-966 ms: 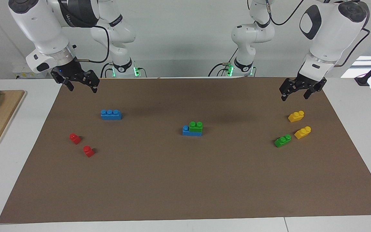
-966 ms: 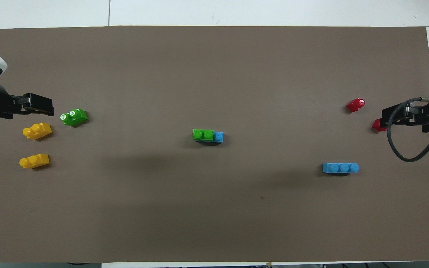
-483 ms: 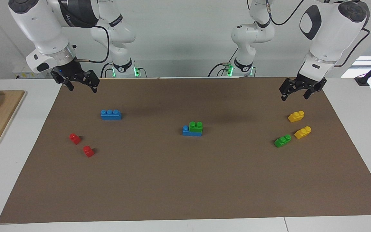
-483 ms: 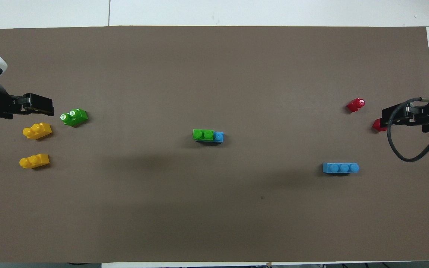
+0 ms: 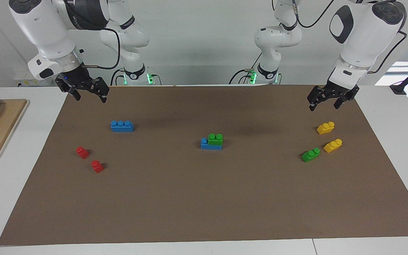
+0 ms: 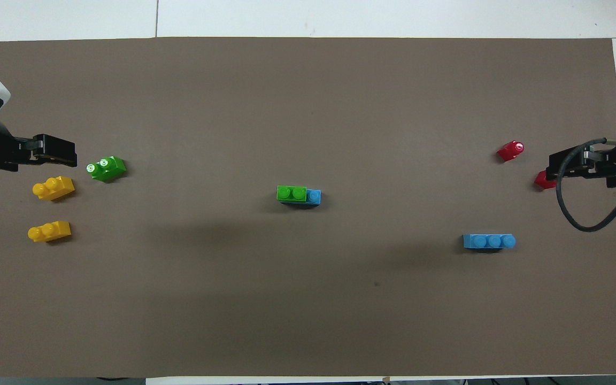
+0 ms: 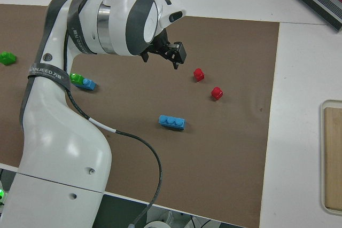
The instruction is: Remove green block with left arm and hold with right
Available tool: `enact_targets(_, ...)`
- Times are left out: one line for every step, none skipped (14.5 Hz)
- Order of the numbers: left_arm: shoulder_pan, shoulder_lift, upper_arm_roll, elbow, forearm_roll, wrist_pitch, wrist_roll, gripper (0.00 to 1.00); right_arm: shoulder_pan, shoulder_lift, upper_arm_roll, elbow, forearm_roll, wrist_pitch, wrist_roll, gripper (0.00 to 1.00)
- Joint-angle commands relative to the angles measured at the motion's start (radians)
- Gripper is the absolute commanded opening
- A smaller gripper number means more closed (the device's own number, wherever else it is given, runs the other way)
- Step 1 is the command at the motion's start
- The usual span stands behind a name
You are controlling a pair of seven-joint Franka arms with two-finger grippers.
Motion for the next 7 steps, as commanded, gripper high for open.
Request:
enact_targets(-0.035,-0.033,0.01,-0.007,-0.008,-0.019,-0.002,1.0,-0.013,-0.014,0.007,-0.007,-0.006,0.007,-0.024,1.0)
enact_targets(-0.035,-0.037,0.01,-0.005,-0.008,-0.011,-0.003,1.0,-0.013,-0.014,0.007,-0.007,-0.006,0.007,-0.023,1.0)
enact_targets(-0.035,-0.04,0.01,-0.005,-0.008,-0.01,-0.005,1.0,-0.013,-0.014,0.005,-0.007,-0.006,0.007,-0.023,1.0)
enact_targets(-0.036,-0.044,0.01,-0.007,-0.008,-0.02,-0.002,1.0,-0.013,-0.014,0.005,-0.006,-0.006,0.008,-0.021,1.0)
enact_targets(-0.035,-0.048,0.01,-0.008,-0.008,-0.031,-0.002,1.0,-0.015,-0.014,0.005,-0.006,-0.006,0.008,-0.021,1.0)
enact_targets(-0.035,-0.054,0.01,-0.008,-0.008,-0.047,0.001,1.0,-0.021,-0.014,0.005,-0.006,-0.006,0.008,-0.024,1.0)
enact_targets(-0.035,-0.059,0.01,-0.01,-0.008,-0.054,0.0,1.0,-0.021,-0.014,0.005,-0.006,-0.006,0.008,-0.026,1.0)
